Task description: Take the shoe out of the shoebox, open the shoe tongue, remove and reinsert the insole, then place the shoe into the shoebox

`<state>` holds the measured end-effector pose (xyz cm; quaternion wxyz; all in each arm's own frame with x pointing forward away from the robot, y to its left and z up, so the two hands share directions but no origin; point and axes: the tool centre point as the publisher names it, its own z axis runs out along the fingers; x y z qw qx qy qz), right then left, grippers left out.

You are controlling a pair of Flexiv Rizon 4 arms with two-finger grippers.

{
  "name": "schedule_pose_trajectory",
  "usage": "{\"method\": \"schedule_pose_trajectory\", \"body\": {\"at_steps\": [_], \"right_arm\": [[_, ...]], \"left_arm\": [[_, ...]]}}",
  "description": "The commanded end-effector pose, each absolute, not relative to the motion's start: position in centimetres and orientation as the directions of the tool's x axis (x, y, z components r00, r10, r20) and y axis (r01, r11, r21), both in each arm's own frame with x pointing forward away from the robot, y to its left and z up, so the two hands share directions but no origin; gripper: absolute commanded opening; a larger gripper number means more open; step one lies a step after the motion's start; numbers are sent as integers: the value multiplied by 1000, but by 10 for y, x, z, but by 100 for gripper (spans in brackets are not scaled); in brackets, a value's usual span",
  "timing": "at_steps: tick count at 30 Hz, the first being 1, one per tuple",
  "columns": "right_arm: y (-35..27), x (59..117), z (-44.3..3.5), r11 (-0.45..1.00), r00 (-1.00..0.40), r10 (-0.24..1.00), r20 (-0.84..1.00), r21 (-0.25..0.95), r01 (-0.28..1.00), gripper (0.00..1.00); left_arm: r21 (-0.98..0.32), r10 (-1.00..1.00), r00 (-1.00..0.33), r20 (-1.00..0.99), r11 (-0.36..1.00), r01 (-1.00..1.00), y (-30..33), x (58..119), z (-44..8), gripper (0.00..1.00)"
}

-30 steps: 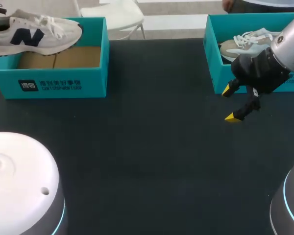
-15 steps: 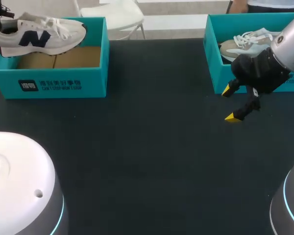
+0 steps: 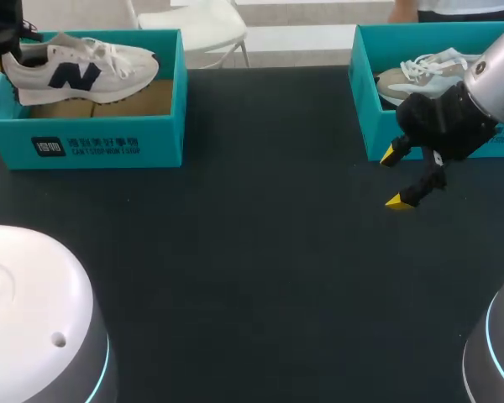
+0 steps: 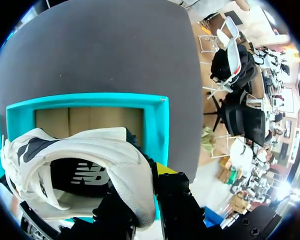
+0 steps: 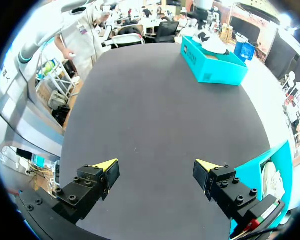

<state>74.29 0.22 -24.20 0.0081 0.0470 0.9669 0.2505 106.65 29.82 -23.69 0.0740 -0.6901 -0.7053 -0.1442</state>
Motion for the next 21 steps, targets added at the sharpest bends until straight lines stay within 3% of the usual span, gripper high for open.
{"method": "schedule_pose_trajectory", "body": {"at_steps": [1,21], "right_arm": [[3,743,-243,872,-995,97,8,482,88,100],[3,743,-243,872,-995,97,8,482,88,100]], "left_arm": [[94,953,-36,301,8,996,297,1070,-242,0],[65,942,-39,334,18,998,292,1074,-291,0]]}}
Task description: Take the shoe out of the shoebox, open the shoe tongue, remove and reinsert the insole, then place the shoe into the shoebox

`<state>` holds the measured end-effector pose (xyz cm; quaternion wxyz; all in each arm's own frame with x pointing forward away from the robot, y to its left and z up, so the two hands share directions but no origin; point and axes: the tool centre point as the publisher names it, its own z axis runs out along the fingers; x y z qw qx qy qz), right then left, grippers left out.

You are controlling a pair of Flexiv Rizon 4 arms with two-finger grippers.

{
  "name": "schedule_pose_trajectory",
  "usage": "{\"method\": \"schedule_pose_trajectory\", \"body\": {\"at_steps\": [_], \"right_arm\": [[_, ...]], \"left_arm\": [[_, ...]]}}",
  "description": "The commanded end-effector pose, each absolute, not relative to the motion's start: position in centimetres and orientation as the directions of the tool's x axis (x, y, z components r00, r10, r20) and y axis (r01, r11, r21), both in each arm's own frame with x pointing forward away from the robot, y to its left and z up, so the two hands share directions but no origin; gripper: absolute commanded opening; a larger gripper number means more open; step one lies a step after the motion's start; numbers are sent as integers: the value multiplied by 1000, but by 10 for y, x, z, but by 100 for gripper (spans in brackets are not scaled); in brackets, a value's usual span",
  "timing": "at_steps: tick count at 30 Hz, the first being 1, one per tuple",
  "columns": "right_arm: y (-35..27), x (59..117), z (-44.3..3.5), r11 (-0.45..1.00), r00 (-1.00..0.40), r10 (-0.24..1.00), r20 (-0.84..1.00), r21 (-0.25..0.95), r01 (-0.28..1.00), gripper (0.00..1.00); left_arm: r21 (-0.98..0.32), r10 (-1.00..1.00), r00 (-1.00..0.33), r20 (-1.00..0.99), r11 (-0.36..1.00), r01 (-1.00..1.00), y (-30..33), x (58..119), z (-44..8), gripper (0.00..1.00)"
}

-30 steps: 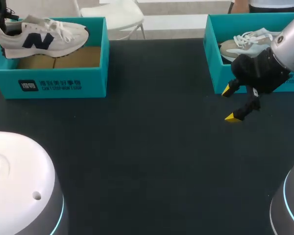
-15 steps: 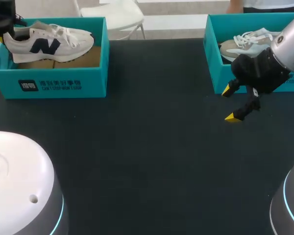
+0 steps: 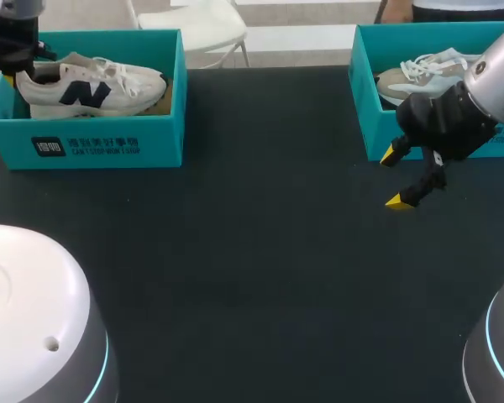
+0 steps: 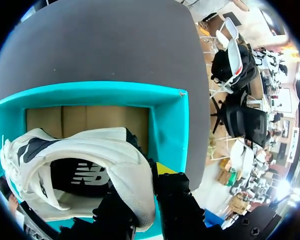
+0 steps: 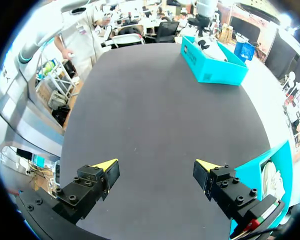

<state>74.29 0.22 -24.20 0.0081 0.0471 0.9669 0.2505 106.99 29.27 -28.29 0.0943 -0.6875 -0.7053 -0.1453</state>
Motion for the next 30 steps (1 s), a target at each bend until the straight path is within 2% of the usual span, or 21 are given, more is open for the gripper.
{"method": "schedule_pose_trajectory", "body": {"at_steps": [1,30], "right_arm": [[3,743,-243,872,-995,97,8,482,88,100],[3,743,-243,872,-995,97,8,482,88,100]], "left_arm": [[64,942,-44,333,24,998,292,1073,-293,0],[-22,924,-34,381,45,999,292,1059,-362,0]]}}
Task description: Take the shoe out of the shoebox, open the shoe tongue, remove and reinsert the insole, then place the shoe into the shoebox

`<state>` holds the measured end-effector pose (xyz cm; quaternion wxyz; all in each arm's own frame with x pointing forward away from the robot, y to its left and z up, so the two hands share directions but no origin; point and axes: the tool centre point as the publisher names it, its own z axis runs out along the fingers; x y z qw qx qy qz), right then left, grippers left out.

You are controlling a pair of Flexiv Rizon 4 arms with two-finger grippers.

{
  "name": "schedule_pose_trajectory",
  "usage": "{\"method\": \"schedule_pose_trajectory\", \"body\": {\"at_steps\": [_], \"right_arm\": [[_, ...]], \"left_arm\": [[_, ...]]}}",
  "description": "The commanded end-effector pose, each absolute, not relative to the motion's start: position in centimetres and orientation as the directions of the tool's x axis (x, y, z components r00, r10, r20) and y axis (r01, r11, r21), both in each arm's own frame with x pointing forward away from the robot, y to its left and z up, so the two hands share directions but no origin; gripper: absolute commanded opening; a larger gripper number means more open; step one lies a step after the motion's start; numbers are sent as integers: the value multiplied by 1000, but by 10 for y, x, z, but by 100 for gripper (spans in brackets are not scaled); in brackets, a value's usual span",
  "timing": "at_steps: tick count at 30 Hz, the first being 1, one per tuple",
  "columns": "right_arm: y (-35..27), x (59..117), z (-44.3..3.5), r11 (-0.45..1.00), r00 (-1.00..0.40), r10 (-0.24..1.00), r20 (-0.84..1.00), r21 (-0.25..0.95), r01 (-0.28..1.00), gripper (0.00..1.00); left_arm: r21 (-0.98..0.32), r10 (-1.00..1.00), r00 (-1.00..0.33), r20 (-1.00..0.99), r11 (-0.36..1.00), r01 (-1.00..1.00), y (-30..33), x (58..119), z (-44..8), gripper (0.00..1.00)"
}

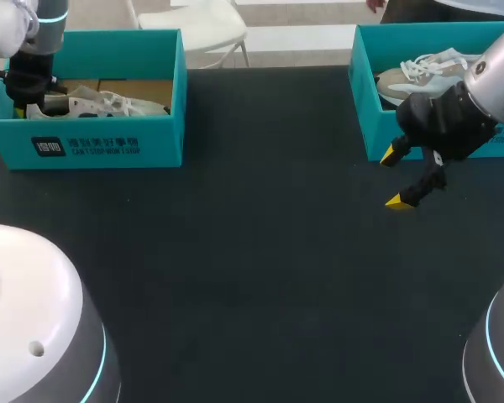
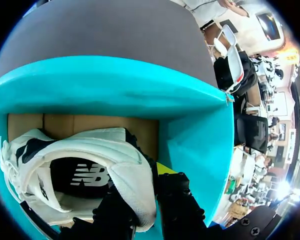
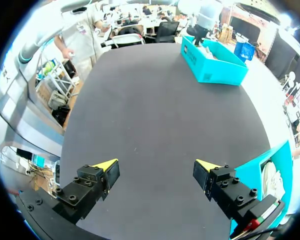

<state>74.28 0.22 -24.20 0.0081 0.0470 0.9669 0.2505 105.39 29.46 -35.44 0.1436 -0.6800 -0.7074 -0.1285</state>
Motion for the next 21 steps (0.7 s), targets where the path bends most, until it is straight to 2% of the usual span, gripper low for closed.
{"method": "schedule_pose_trajectory", "body": {"at_steps": [1,13,15,16,17,21], "right_arm": [[3,743,-243,872,-995,97,8,482,88,100],[3,743,-243,872,-995,97,8,482,88,100],[3,743,-243,872,-995,97,8,482,88,100],[3,743,-243,872,-995,97,8,482,88,100],[3,743,-243,872,-995,97,8,482,88,100],[3,743,-243,872,-995,97,8,482,88,100]], "left_arm": [[-24,924,-33,381,46,999,292,1059,-364,0],[-71,931,-24,364,53,996,294,1066,-379,0],[-71,932,-19,362,48,996,296,1067,-379,10],[-72,935,-9,355,36,997,297,1067,-379,24],[-69,937,-3,350,30,997,298,1066,-379,28],[-68,940,6,341,19,998,300,1065,-376,37]]}}
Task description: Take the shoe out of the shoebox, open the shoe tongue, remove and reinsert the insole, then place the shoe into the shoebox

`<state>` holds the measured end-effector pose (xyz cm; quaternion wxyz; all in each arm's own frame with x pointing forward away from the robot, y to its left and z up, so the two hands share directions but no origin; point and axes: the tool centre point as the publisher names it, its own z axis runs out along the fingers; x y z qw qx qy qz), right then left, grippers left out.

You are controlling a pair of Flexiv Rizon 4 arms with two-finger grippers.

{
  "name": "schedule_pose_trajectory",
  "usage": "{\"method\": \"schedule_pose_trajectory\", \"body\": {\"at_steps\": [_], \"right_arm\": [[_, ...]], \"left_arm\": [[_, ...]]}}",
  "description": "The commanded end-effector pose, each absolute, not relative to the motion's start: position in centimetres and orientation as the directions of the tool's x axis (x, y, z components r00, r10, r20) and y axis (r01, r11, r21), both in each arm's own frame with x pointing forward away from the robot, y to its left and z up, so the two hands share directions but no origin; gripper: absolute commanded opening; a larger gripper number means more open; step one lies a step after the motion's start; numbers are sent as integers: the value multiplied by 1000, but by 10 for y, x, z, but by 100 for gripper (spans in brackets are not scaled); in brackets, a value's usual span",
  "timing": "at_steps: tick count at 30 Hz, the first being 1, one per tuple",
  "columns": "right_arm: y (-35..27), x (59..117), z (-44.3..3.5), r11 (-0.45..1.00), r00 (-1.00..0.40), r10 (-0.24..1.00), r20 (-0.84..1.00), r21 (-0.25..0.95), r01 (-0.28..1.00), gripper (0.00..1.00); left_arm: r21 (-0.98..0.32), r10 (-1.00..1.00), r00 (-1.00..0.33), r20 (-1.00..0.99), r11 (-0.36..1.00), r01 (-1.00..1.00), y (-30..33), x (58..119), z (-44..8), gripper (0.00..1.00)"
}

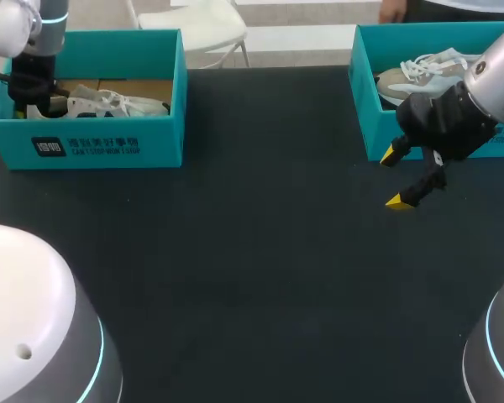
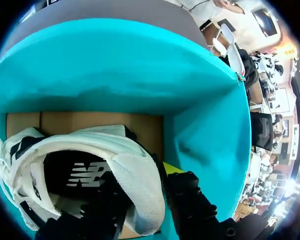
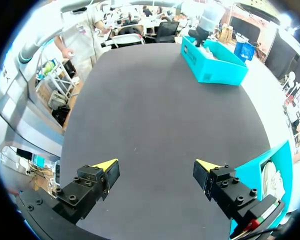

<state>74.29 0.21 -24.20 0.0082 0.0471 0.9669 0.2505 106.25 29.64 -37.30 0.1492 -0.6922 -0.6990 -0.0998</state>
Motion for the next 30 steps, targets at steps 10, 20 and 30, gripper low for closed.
{"method": "schedule_pose_trajectory", "body": {"at_steps": [10,20,30], "right_arm": [[3,743,-243,872,-995,97,8,482,88,100],[3,743,-243,872,-995,97,8,482,88,100],[3,743,-243,872,-995,97,8,482,88,100]], "left_arm": [[-72,948,43,314,-22,997,301,1058,-363,44],[-76,953,73,295,-53,996,297,1051,-354,52],[-85,962,82,262,-62,994,294,1047,-343,87]]}}
